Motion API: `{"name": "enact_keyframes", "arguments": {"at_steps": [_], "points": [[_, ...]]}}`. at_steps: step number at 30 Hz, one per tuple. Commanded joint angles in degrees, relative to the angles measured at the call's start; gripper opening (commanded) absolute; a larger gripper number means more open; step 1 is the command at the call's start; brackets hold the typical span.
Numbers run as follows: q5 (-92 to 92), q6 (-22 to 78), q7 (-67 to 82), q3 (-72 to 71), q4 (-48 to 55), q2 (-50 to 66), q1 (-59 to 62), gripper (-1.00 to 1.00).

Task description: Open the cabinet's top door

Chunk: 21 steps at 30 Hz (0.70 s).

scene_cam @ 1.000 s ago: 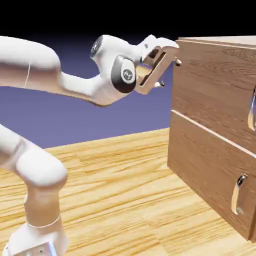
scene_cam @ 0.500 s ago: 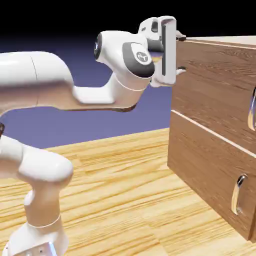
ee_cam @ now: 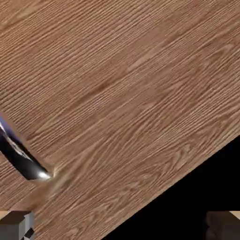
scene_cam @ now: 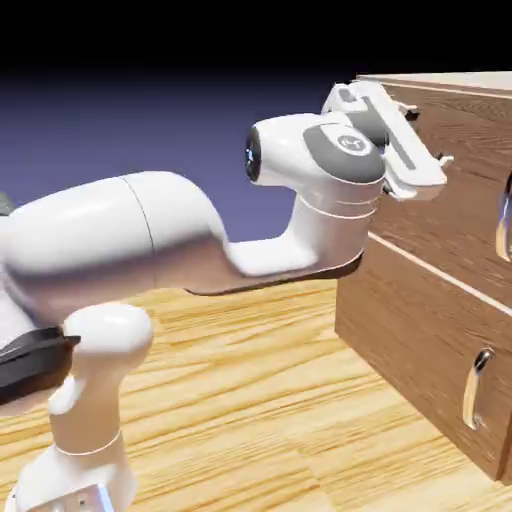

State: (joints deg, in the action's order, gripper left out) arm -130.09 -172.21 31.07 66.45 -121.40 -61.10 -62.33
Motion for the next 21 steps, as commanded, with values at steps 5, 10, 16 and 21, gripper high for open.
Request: {"name": "enact_keyframes", "arguments": {"at_steps": [5,10,16,21], "points": [[-12.46,0.17,7.04,6.37,3.79,-2.72,-5.91,0.00],[-24.18,0.33,13.67,12.35,7.36,-5.29,-11.46,0.00],[-23.72,0.22,14.91,16.41,16.31,-4.64,-21.07,0.00],[-24.35,4.47,13.62,13.61,10.08,-4.88,-16.08,-1.00]]}}
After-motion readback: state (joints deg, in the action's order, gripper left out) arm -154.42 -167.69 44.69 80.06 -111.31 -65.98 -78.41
